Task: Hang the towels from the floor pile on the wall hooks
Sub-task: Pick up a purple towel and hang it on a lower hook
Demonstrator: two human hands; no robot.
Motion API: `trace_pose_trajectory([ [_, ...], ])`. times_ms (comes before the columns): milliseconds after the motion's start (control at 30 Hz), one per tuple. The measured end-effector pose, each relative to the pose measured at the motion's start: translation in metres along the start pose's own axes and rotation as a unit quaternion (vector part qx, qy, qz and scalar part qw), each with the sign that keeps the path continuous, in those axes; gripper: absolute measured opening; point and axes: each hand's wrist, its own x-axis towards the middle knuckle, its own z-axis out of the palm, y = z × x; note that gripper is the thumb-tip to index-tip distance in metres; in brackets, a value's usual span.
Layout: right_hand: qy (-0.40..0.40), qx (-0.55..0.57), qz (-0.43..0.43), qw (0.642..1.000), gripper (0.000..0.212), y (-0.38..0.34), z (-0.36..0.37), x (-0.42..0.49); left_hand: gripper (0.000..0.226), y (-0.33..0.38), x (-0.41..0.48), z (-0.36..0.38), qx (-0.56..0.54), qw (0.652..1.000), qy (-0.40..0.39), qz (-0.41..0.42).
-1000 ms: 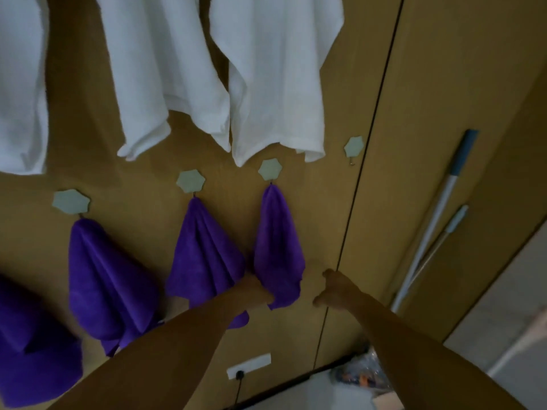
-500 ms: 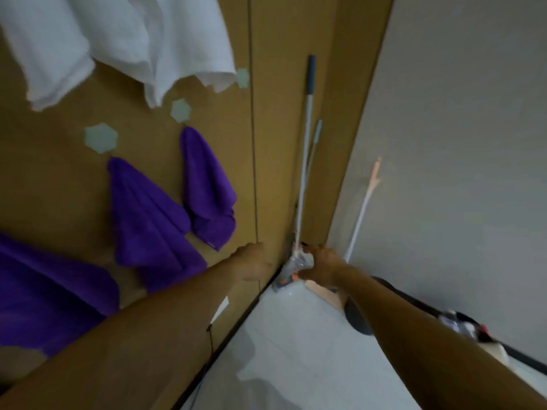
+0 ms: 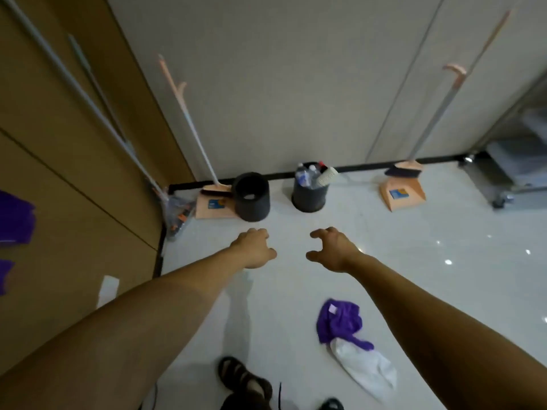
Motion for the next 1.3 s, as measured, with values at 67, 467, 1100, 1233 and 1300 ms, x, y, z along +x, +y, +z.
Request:
trace_pose_trajectory([
  [67,-0.021,0.013,0.043,0.999,0.064,0.054,0.018,-0.019,0.065,0.03,0.005,0.046,0.018,0.999,-0.041,0.018],
  [467,-0.081,0.106,0.202,0.97,0.056,0.236,0.129,-0.008,0.06,0.073,0.093,0.236,0.038,0.983,-0.176,0.045],
  [1100,-0.106,-0.072,0.218,0.967,0.034,0.427,0.5,0.231,0.061,-0.044,0.329,0.583,-0.044,0.975,-0.21,-0.052],
  [1233,-0.123,-0.124,0.202,0.964,0.025,0.43,0.498,0.228,0.061,-0.044,0.322,0.582,-0.063,0.973,-0.217,-0.054],
  [1300,-0.069,-0.081,0.183,0.977,0.026,0.422,0.478,0.219,0.062,-0.039,0.311,0.566,-0.067,0.972,-0.219,-0.05],
])
